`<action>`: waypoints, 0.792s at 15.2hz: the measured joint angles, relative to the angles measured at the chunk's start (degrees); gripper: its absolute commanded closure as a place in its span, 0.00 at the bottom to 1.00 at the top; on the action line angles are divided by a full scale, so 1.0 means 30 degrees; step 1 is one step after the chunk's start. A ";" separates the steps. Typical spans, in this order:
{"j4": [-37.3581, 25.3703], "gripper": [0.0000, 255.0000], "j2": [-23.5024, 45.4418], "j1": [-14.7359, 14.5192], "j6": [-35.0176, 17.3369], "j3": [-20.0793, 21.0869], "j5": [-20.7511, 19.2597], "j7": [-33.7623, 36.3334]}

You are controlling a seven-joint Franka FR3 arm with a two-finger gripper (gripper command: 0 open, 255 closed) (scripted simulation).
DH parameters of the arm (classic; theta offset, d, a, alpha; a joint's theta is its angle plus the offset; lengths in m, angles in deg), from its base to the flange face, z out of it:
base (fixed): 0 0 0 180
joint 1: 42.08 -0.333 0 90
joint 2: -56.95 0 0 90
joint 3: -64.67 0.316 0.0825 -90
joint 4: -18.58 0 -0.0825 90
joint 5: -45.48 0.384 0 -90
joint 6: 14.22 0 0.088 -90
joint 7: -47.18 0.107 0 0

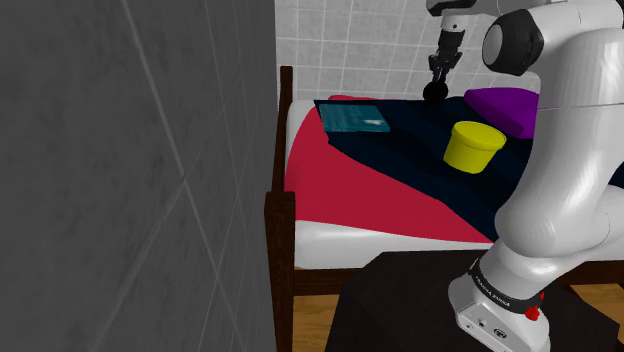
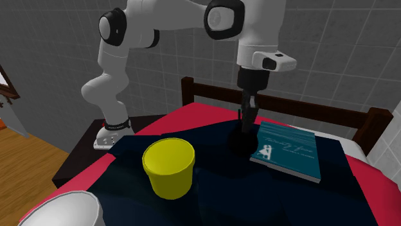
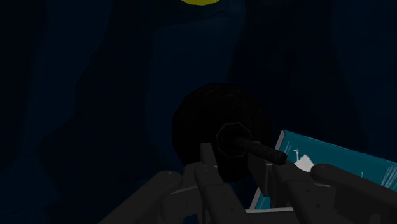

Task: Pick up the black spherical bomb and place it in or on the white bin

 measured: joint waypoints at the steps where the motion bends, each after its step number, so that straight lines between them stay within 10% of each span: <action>1: -0.0360 1.00 0.0063 0.0061 0.0298 -0.0002 0.0023 -0.0019; 12: -0.4385 1.00 0.0861 0.0895 0.3491 -0.0007 0.0355 -0.0296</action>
